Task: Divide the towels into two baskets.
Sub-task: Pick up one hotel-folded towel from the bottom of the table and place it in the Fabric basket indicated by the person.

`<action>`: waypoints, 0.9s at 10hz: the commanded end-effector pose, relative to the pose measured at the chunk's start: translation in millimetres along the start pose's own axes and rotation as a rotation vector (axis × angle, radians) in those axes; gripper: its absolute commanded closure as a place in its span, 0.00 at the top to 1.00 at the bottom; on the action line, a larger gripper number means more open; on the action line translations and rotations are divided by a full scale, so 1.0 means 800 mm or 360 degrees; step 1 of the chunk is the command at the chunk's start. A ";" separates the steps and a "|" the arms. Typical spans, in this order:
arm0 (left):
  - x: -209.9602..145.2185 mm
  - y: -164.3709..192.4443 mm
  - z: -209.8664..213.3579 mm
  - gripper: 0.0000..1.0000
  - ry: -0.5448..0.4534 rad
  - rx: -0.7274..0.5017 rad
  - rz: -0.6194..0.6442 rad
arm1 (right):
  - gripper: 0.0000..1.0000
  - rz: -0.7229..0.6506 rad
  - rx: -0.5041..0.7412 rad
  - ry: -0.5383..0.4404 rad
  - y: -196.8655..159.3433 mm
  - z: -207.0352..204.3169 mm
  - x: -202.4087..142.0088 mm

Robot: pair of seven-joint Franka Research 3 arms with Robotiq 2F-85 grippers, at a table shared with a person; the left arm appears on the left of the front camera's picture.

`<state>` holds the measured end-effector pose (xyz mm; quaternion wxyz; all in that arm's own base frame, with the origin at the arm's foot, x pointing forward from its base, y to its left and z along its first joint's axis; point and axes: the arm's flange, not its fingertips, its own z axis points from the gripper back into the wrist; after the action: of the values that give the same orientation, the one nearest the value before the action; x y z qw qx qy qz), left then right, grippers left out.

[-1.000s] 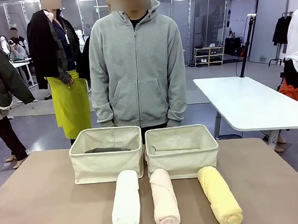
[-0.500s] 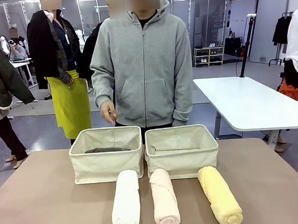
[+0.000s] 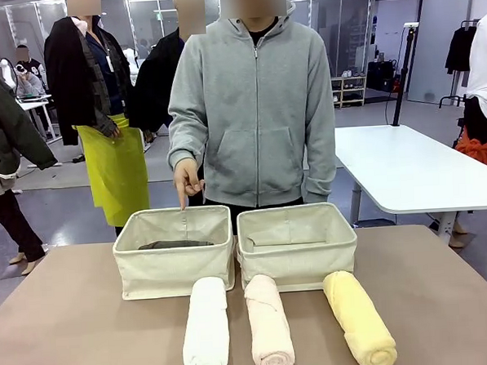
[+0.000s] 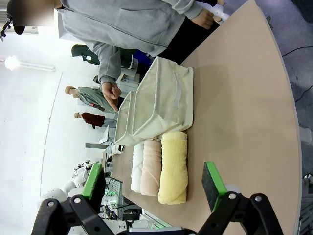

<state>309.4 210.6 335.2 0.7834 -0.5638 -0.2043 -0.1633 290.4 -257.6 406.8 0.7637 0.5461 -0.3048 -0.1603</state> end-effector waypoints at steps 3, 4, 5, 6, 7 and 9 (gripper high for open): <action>0.027 -0.030 -0.056 1.00 0.0185 0.0027 0.0122 | 1.00 0.0004 0.0017 -0.0020 0.003 0.001 0.000; 0.044 -0.047 -0.096 1.00 0.0236 0.0030 0.0192 | 1.00 0.0004 0.0017 -0.0020 0.003 0.001 0.000; 0.058 -0.062 -0.133 1.00 0.0256 0.0047 0.0291 | 1.00 0.0004 0.0017 -0.0020 0.003 0.001 0.000; 0.067 -0.070 -0.163 1.00 0.0242 0.0120 0.0377 | 1.00 0.0004 0.0017 -0.0020 0.003 0.001 0.000; 0.071 -0.080 -0.195 1.00 0.0262 0.0202 0.0434 | 1.00 0.0004 0.0017 -0.0020 0.003 0.001 0.000; 0.072 -0.097 -0.266 1.00 0.0317 0.0300 0.0540 | 1.00 0.0004 0.0017 -0.0020 0.003 0.001 0.000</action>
<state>362.7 9.2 372.1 0.8544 -0.5102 -0.0507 -0.0847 290.8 -257.3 406.7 0.7638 0.5462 -0.3044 -0.1600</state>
